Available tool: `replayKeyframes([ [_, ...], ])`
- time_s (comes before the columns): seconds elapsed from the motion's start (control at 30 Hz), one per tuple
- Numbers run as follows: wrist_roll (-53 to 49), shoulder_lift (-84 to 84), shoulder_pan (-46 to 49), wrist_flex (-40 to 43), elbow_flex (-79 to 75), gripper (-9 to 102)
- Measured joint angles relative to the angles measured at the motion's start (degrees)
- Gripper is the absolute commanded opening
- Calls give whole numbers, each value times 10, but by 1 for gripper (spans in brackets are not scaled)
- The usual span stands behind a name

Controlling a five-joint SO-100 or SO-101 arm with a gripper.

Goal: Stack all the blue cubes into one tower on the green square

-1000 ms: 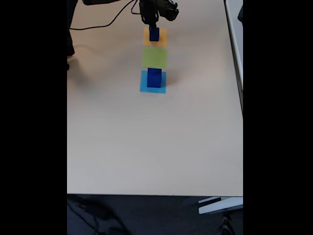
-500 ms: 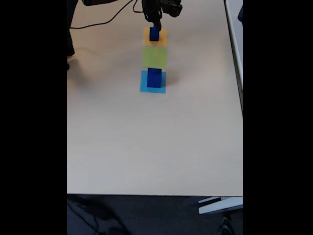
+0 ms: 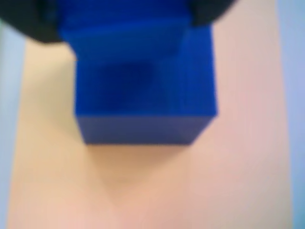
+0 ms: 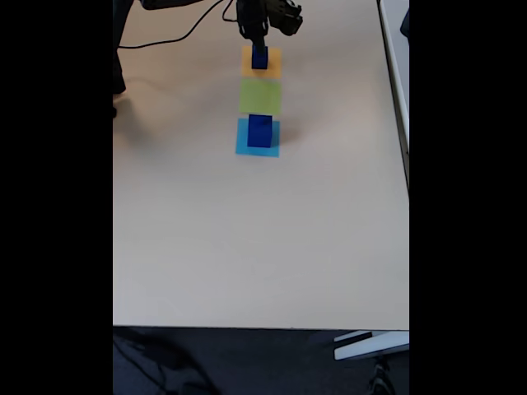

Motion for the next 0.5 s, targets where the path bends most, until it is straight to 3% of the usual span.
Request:
replayKeyframes([
  [0.5, 6, -26, -1, 0, -27, 5],
])
